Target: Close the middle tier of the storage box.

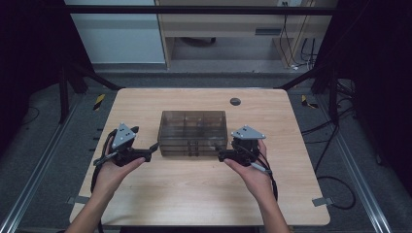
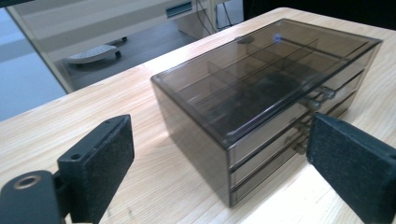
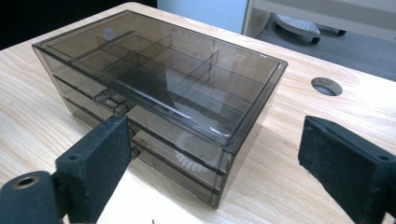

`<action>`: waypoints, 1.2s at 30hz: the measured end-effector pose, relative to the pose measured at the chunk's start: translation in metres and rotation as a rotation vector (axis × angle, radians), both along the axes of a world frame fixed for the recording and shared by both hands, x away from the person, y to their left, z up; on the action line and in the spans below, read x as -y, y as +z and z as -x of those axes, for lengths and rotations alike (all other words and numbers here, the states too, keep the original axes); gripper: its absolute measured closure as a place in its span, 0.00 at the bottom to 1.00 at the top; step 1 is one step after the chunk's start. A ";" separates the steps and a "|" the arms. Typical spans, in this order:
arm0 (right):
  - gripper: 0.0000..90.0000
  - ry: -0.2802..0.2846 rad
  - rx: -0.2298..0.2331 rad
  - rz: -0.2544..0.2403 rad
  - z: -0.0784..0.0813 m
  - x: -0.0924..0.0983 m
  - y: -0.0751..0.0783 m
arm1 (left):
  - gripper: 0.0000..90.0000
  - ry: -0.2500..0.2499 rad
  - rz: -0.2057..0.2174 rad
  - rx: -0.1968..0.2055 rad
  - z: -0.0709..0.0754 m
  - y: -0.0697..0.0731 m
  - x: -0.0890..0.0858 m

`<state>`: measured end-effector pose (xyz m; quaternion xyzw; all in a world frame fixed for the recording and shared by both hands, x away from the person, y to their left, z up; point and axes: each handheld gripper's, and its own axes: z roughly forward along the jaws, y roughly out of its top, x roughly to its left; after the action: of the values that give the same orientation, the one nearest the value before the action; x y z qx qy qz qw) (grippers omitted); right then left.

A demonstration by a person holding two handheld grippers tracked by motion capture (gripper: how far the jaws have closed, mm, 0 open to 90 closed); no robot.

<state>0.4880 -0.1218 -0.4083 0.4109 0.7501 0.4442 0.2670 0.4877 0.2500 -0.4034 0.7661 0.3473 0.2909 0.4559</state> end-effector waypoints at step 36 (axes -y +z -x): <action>0.07 -0.151 0.013 -0.045 -0.007 0.057 -0.003 | 0.07 0.184 0.015 0.030 -0.002 -0.016 -0.074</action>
<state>0.4945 -0.1785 -0.4112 0.4692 0.7051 0.4422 0.2953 0.4894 0.3243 -0.4198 0.7231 0.4115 0.3401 0.4382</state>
